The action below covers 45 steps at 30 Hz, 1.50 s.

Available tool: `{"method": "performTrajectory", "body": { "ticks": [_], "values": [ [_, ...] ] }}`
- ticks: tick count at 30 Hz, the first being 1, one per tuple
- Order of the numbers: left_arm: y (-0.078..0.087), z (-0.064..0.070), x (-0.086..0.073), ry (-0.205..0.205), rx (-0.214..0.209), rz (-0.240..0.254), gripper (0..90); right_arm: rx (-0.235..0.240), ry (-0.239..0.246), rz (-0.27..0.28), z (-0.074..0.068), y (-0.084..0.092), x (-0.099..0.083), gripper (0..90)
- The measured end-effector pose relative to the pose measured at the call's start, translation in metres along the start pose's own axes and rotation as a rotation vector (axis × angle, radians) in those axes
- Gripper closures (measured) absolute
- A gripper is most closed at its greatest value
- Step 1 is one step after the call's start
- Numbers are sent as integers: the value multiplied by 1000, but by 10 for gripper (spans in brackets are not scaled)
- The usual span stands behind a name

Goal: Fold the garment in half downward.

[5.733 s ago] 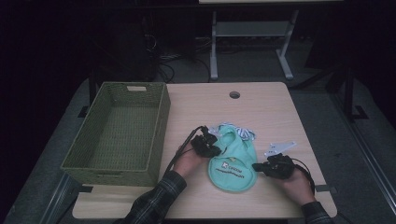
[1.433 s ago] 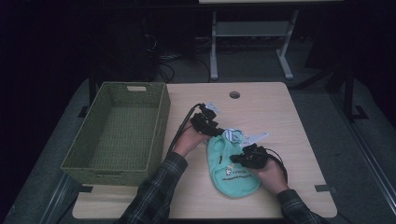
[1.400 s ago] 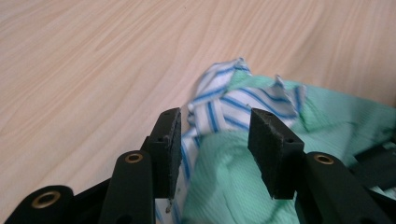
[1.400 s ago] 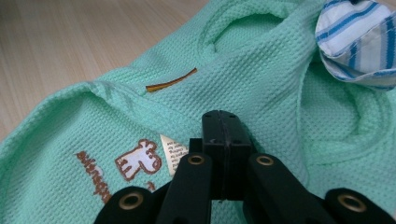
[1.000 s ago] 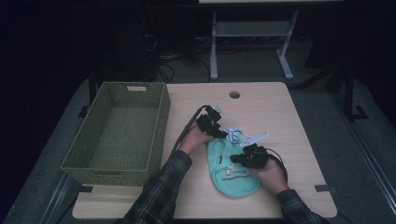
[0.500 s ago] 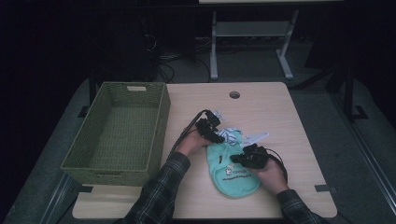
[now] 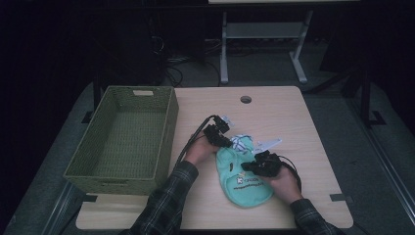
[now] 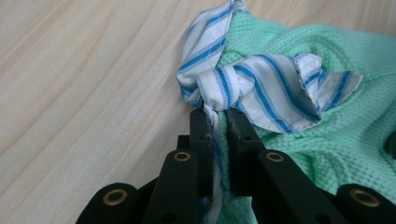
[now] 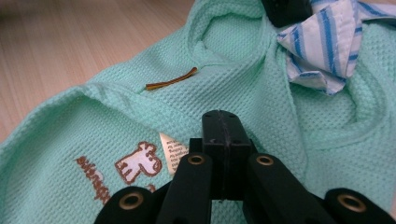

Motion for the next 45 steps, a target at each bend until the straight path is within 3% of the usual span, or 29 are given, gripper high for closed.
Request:
{"method": "performTrajectory", "body": {
  "ticks": [4, 5, 7, 10, 16, 20, 27, 30, 37, 45],
  "values": [
    [10, 1, 5, -12, 5, 28, 827, 3, -7, -2, 0, 0, 0, 900],
    [12, 2, 7, 6, 8, 62, 827, 2, -7, -1, 0, 0, 0, 900],
    [18, 4, 11, 0, 9, 75, 827, 1, -9, -3, 0, 0, 1, 900],
    [29, 9, 17, -45, 14, 77, 826, 0, -7, -8, 1, -1, 1, 900],
    [45, 19, 25, -68, 20, 116, 826, -8, -7, -9, 5, -4, 4, 900],
    [55, 26, 29, -55, 16, 155, 826, -14, -8, -4, 11, -8, 7, 900],
    [66, 31, 33, -68, 34, 190, 826, -21, -45, 25, 21, -23, 15, 900],
    [68, 31, 32, -75, 53, 190, 826, -24, -27, 19, 22, -25, 18, 899],
    [70, 24, 25, -65, 69, 190, 825, -25, 7, 36, 16, 4, 19, 898],
    [75, 20, 22, -69, 101, 183, 825, -31, -15, 12, 1, 44, -8, 899]
  ]
}}
Point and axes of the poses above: each handheld gripper's, and its own axes: y roughly backward along the jaws, x roughly out of its top, z roughly to its right, the point moved 4 cm from there along -y, roughly forward along the jaws, and after that the axes turned 15 degrees about z, right-handed, at the moved point
